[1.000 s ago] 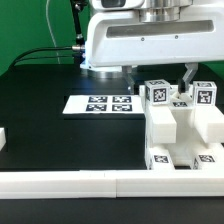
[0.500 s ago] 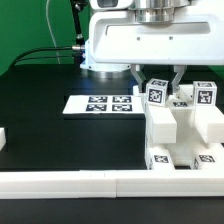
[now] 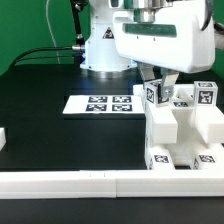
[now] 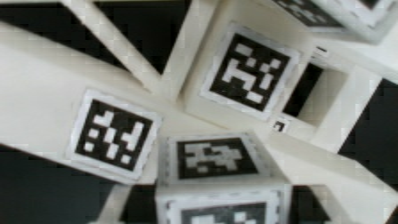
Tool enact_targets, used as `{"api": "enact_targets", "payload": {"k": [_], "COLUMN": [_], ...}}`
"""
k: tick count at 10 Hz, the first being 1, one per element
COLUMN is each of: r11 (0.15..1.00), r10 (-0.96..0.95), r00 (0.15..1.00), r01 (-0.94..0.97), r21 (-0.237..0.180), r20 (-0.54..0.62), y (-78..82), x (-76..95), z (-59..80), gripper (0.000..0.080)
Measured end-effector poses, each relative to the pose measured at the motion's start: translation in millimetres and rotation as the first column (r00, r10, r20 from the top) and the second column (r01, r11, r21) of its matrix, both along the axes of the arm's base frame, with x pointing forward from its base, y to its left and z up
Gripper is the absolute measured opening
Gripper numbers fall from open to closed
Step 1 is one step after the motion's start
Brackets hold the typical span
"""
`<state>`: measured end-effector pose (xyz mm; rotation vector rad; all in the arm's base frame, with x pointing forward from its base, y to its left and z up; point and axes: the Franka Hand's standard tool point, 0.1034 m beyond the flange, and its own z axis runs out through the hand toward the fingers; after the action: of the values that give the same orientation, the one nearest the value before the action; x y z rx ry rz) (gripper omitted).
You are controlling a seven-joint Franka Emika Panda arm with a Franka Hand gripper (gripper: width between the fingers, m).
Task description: Assemble chair
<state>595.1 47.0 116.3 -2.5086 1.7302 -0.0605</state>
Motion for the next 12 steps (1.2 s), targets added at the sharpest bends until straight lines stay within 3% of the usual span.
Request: {"api": "enact_targets", "payload": {"k": [2,3,4,5,7,11,12], "r11": [1.0,0.998,0.987,0.954,0.821,0.651,0.514], "r10": [0.022,0.063,0.159,0.298,0.57,0.757,0.856], "r00": [1.0,0.998,0.987,0.955,0.822,0.653,0.517], "r01": [-0.022,-0.063,-0.159,-0.297,-0.57,-0.756,-0.854], "r21": [-0.002,-0.006,-0.013,-0.026,-0.044,-0.065,-0.084], "r20": [-0.001,0.001,-0.001,0.003,-0.004,-0.006,-0.02], "y": [0.2,0.2,0.8,1.4,1.8,0.4,-0.6], "x": [-0.5,-0.6,-1.4,-1.7,-4.6,-5.0,-4.8], "z": [-1.2,-1.3,-1.5,-1.7,-3.5,-4.0,-3.2], "gripper": [0.0316,0.05,0.05,0.0617,0.064,0.0649,0.0649]}}
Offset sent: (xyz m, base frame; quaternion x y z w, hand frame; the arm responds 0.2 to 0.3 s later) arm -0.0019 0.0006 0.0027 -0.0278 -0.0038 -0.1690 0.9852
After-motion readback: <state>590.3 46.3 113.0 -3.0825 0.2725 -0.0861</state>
